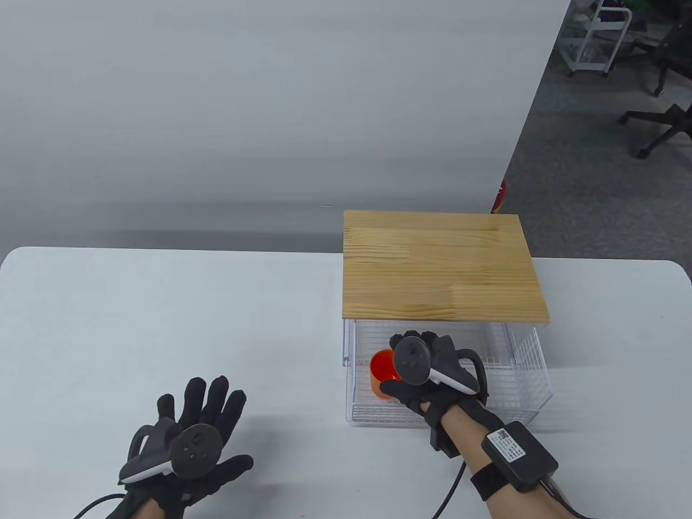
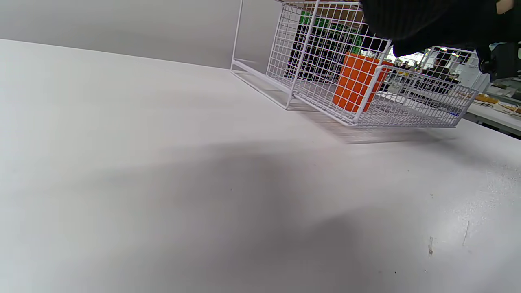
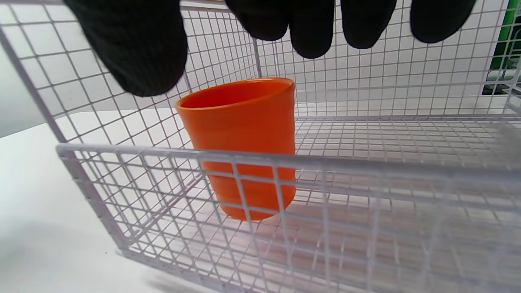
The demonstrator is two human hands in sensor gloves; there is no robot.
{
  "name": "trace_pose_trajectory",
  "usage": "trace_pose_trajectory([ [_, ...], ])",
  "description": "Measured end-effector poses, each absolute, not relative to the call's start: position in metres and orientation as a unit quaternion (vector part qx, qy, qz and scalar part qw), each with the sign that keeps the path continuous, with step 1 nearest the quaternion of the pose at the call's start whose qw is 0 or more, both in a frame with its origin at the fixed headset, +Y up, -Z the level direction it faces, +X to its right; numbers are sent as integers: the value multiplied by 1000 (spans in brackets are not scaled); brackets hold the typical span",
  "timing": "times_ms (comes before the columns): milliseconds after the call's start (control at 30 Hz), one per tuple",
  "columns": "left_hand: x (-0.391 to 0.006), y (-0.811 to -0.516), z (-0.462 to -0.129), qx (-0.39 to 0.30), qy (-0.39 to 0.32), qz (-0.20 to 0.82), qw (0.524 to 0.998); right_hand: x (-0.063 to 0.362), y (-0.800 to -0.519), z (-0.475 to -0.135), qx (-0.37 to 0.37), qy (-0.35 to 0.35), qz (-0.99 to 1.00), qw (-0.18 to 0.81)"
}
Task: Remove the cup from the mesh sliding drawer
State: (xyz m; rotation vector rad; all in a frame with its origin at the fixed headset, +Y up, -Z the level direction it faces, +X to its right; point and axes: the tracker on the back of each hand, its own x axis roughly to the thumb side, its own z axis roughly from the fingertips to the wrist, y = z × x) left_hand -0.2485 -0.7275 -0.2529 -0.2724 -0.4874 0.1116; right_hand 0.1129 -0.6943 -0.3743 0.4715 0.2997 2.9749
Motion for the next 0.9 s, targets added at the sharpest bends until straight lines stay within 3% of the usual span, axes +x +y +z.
trace_pose_trajectory([
  [533,-248,-728,-253,-143,-238,58,959,103,-707,-387,163,148,974,49],
  [900,-248,-727,-253,-143,-237,58,959,102,-713,-393,166,132,976,54],
])
